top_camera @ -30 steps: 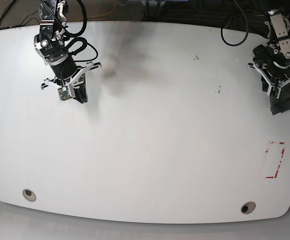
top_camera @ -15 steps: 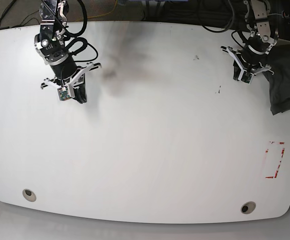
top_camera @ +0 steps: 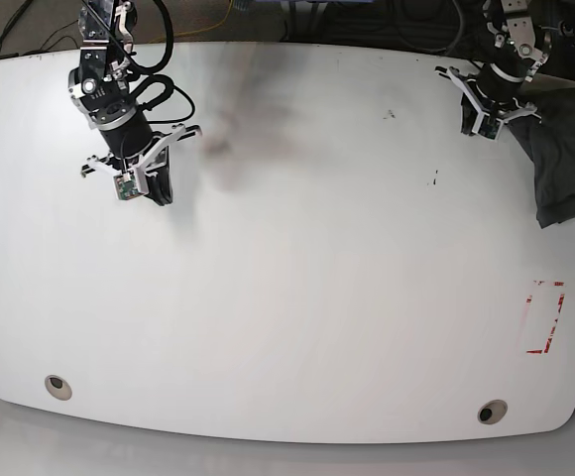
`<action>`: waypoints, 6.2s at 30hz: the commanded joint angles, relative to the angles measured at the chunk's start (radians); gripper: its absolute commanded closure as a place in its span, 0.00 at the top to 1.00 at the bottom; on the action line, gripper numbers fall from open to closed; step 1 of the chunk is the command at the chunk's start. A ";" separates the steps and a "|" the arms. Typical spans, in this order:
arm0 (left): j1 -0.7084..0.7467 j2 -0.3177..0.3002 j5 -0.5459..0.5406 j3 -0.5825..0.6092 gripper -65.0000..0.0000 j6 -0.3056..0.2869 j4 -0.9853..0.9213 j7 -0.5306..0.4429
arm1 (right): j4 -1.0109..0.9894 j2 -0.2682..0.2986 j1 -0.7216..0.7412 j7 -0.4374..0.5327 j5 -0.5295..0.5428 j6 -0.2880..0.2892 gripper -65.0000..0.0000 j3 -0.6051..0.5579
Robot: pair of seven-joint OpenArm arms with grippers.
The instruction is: Layout the t-shirt on the table in an organized manner, then fold the t-shirt properly
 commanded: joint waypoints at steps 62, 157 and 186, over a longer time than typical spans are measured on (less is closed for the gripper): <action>-0.079 -0.125 0.000 -0.332 0.03 -0.101 -0.141 -0.078 | 0.043 0.007 -0.047 0.034 0.010 0.000 0.05 -0.009; 0.625 0.091 0.037 0.200 0.03 0.258 -0.110 -0.566 | -0.204 -0.183 -0.839 0.546 -0.129 0.052 0.05 0.159; 0.127 0.010 0.117 0.205 0.03 0.261 -0.894 -0.566 | -1.012 -0.105 -0.276 0.571 -0.142 0.138 0.05 0.157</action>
